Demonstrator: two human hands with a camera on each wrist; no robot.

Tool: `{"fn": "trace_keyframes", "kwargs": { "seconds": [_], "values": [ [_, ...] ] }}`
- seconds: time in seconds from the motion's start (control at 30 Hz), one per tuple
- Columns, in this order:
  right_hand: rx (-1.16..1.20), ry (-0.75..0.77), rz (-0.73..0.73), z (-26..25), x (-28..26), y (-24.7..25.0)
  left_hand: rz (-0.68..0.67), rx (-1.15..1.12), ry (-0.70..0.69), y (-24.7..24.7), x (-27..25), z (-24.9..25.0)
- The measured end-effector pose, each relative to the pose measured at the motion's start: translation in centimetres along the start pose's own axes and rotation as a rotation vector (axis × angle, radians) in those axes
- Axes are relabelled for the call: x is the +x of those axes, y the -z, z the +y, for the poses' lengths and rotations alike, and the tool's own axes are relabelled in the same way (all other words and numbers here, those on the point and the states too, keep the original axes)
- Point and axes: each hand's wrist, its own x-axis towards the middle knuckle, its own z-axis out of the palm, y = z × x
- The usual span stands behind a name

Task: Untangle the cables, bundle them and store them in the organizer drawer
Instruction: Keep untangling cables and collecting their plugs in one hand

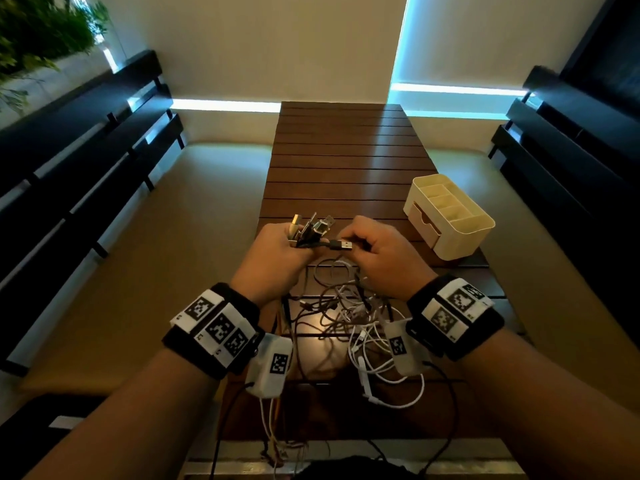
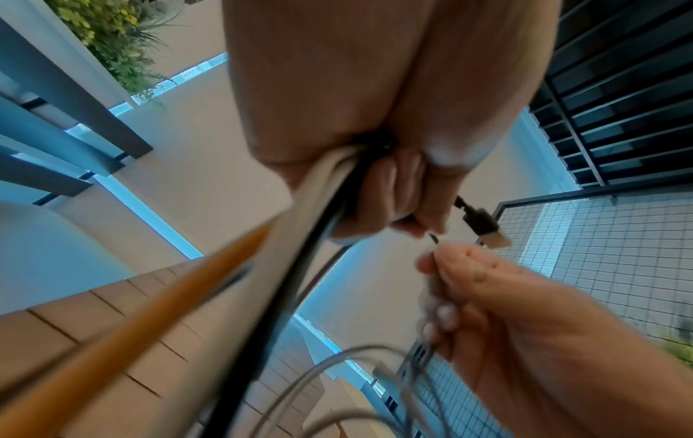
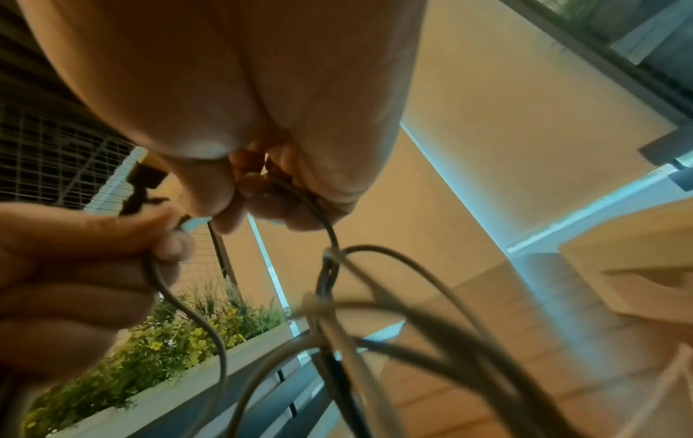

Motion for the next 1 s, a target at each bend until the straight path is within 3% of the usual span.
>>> {"fn": "trace_keyframes", "kwargs": {
  "seconds": [0.13, 0.33, 0.43, 0.6, 0.73, 0.83, 0.9, 1.0],
  "values": [
    [0.037, -0.239, -0.182, 2.0, -1.5, -1.6, 0.017, -0.126, -0.043, 0.0, -0.4, 0.4],
    [-0.11, -0.461, -0.273, 6.4, -1.5, -2.4, 0.11, -0.393, 0.011, 0.5, -0.7, -0.8],
    [-0.147, -0.391, -0.233, 7.1, -1.5, -1.7, 0.16, -0.35, 0.097, 1.6, -0.7, -2.1],
    [-0.026, -0.099, 0.057, 5.1, -1.4, -0.3, 0.134, 0.1, 0.228, 2.9, -0.3, -4.0],
    [-0.104, -0.025, 0.073, 4.3, -0.6, -0.4, 0.246, 0.104, 0.051, 2.1, -0.5, -2.8],
    [-0.125, -0.004, 0.095, 3.6, -0.2, -1.3, 0.106, 0.128, -0.075, -0.2, -0.9, -0.7],
    [-0.095, 0.021, 0.118, 2.7, 0.0, -1.7, 0.003, 0.141, -0.084, -1.5, -0.6, -0.2],
    [-0.045, 0.011, 0.151, 1.8, 0.2, -1.7, -0.023, 0.086, -0.049, -1.9, 0.4, -0.6]
  ]
}}
